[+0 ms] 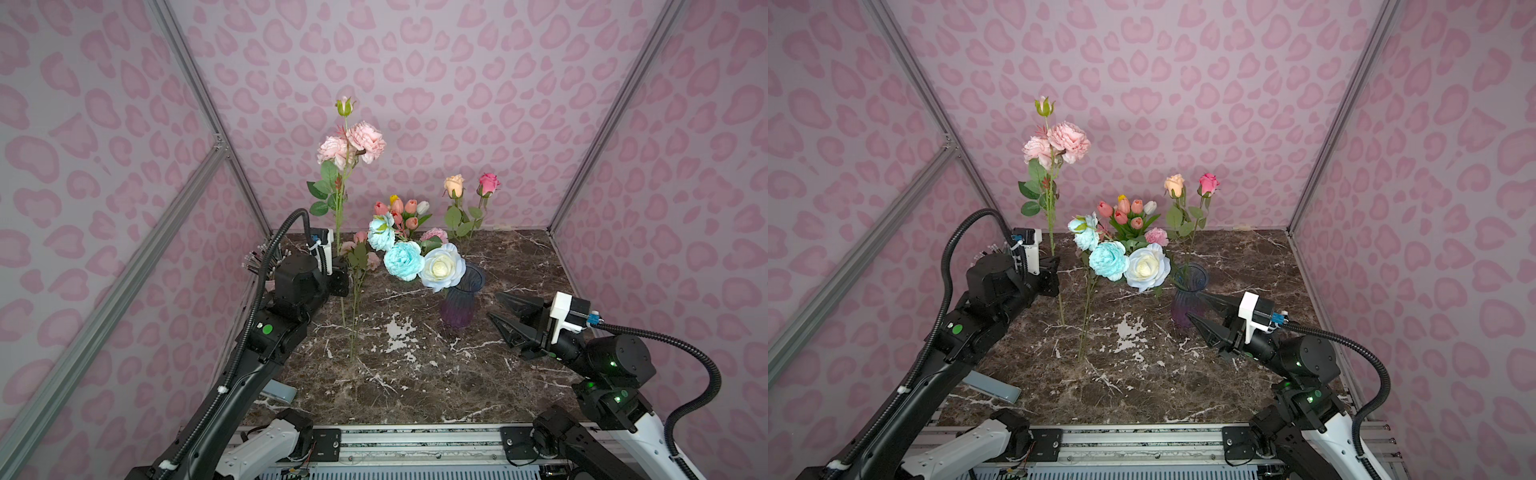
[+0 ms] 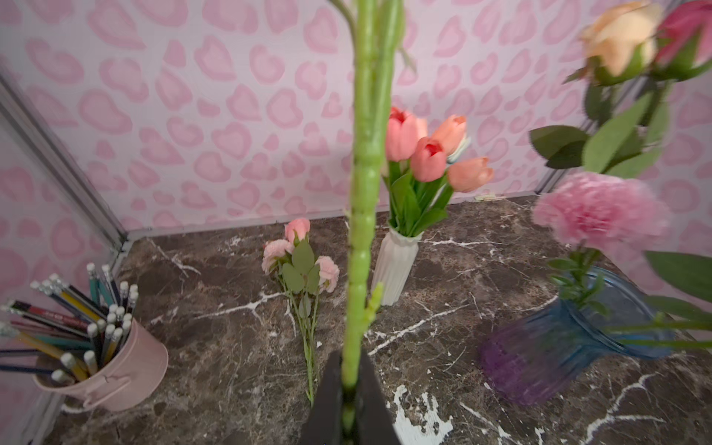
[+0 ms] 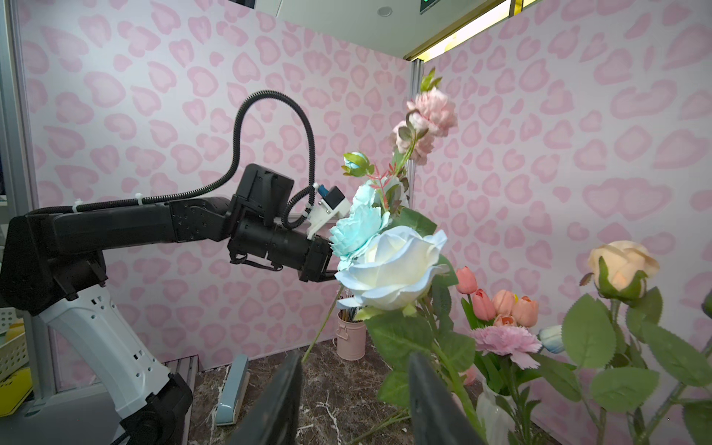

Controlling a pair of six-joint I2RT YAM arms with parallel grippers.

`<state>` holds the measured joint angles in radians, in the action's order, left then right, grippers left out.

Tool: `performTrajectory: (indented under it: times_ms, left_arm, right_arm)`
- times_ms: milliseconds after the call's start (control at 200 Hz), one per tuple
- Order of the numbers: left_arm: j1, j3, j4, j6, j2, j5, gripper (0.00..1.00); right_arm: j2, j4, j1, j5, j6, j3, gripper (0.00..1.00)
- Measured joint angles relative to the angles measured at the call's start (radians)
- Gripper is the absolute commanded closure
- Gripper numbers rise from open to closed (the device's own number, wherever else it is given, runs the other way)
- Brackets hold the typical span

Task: Pick out pink flowers from the vase
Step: Place the flower at the center of the board.

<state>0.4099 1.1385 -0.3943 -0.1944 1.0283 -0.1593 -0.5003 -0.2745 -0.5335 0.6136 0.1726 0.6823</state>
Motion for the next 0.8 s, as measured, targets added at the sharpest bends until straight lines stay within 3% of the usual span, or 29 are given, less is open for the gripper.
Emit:
performTrajectory:
  times_ms: [135, 375, 610, 800]
  left_arm:
    - [-0.098, -0.074, 0.011, -0.072, 0.139, 0.069, 0.98]
    - [-0.19, -0.171, 0.056, -0.138, 0.342, 0.168, 0.98]
    - [-0.282, -0.099, 0.108, -0.144, 0.578, 0.286, 0.98]
    - [-0.308, -0.098, 0.122, -0.143, 0.653, 0.336, 0.94]
  right_arm:
    - [0.012, 0.004, -0.01, -0.077, 0.011, 0.002, 0.53]
    - [0.042, 0.01, -0.012, -0.151, 0.018, -0.022, 0.54]
    - [0.057, 0.011, -0.014, -0.182, 0.019, -0.051, 0.54]
    - [0.062, 0.013, -0.014, -0.195, 0.018, -0.038, 0.53]
